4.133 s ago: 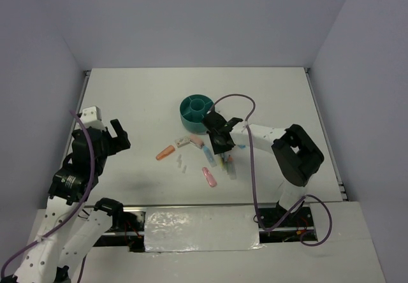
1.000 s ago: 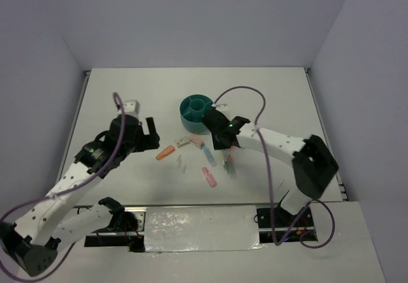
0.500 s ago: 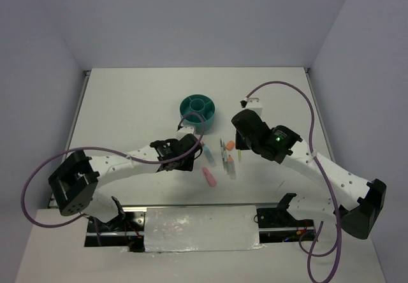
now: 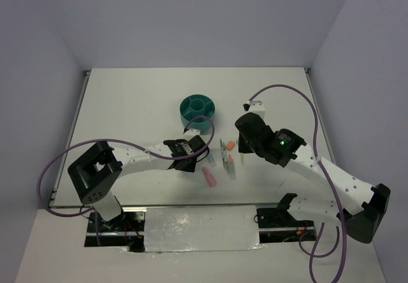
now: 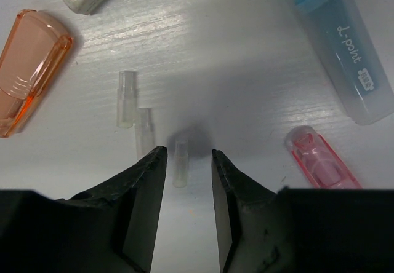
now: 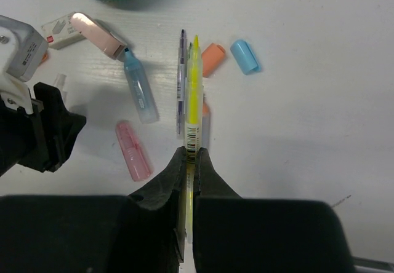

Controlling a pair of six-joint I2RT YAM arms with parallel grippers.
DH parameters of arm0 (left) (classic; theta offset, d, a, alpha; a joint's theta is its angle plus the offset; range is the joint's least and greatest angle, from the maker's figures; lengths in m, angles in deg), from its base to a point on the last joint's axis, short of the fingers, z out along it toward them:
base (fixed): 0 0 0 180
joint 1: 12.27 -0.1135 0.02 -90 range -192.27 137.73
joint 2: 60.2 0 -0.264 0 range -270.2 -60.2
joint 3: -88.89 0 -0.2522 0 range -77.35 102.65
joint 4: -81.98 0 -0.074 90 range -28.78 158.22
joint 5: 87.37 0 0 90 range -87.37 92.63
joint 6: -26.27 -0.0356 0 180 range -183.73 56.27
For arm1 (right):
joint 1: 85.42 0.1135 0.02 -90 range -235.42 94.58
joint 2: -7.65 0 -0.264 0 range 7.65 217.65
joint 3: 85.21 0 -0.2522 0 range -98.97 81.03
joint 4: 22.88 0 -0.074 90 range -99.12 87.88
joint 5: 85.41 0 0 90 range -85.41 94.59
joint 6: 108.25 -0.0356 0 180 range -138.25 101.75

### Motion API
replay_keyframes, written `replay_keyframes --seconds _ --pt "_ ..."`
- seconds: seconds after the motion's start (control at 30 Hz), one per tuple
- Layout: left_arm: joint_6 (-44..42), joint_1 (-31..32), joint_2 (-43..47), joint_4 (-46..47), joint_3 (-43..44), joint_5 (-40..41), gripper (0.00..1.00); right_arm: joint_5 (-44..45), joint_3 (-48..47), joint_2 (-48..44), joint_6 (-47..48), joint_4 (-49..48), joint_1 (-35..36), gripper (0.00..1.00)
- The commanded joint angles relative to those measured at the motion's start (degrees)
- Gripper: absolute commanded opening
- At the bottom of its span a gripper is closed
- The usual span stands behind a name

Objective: Sort the stationery into containers
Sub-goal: Close the pen cap on the pen.

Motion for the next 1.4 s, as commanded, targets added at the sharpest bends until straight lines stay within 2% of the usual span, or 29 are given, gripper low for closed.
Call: replay_keyframes --seconds 0.0,0.07,0.17,0.43,0.47,0.53,0.57,0.63,0.73,0.83,0.9,1.0,1.03,1.1,1.13,1.17,1.23,1.37 --pt "-0.3 0.3 -1.3 1.2 1.9 1.0 0.47 0.2 0.6 -1.5 0.3 -0.8 0.4 0.0" --pt "-0.4 0.3 -1.6 1.6 1.6 0.7 0.44 0.1 0.5 -1.9 0.3 -0.8 0.6 0.0" --pt "-0.1 0.3 -2.6 1.0 1.7 0.4 0.35 -0.1 0.2 -2.4 0.3 -0.7 0.5 0.0" --pt "1.1 0.4 -3.1 0.5 0.0 0.2 0.36 -0.4 -0.3 -4.5 0.4 -0.2 0.6 0.0" --pt "0.9 0.4 -3.2 0.9 -0.3 0.0 0.33 -0.5 -0.3 -4.6 0.5 -0.2 0.7 0.0" --pt "1.0 0.6 -3.6 1.0 -0.3 -0.6 0.22 -0.8 -0.4 -4.8 0.5 -0.2 0.7 0.0" --pt "1.1 0.7 -3.9 0.9 -0.1 -0.7 0.1 -0.9 -0.4 -5.0 0.6 -0.4 0.7 0.0" --pt "1.2 1.3 -3.8 0.4 0.9 -1.0 0.0 -2.3 -0.2 -5.8 0.9 -1.4 0.7 0.0" --pt "1.4 2.1 -1.7 -1.4 3.0 -1.1 0.0 -6.4 1.7 -7.2 2.4 -4.3 0.8 0.0" --pt "1.3 2.2 3.8 -4.0 7.8 0.9 0.0 -12.4 5.1 -10.2 4.0 -10.5 0.7 0.0" --pt "1.3 2.2 10.5 -4.1 11.8 3.0 0.0 -17.0 9.5 -14.7 4.7 -17.9 0.7 0.0" --pt "0.0 2.1 21.0 3.7 12.3 6.2 0.0 -23.1 18.4 -21.4 -0.3 -31.0 1.1 0.0" --pt "-0.3 2.1 26.2 11.7 10.0 5.9 0.0 -28.0 20.6 -22.2 -1.3 -39.3 1.3 0.0" --pt "-1.0 1.4 30.6 21.1 6.7 3.5 0.0 -30.2 25.6 -22.4 -3.6 -46.9 3.3 0.0" --pt "-1.4 1.4 34.0 30.8 3.3 1.9 0.0 -30.6 26.6 -21.9 -3.6 -52.6 4.2 0.0" --pt "-1.7 1.2 34.9 33.8 2.4 -1.3 0.0 -30.4 27.0 -21.2 -3.3 -54.4 5.4 0.0" --pt "-0.6 0.9 36.4 36.2 1.8 -2.1 0.0 -27.5 26.5 -19.6 -2.2 -56.6 9.3 0.0" --pt "-1.4 0.7 37.5 39.7 1.5 -4.6 0.0 -22.4 24.5 -18.1 -0.7 -56.5 12.9 0.0"
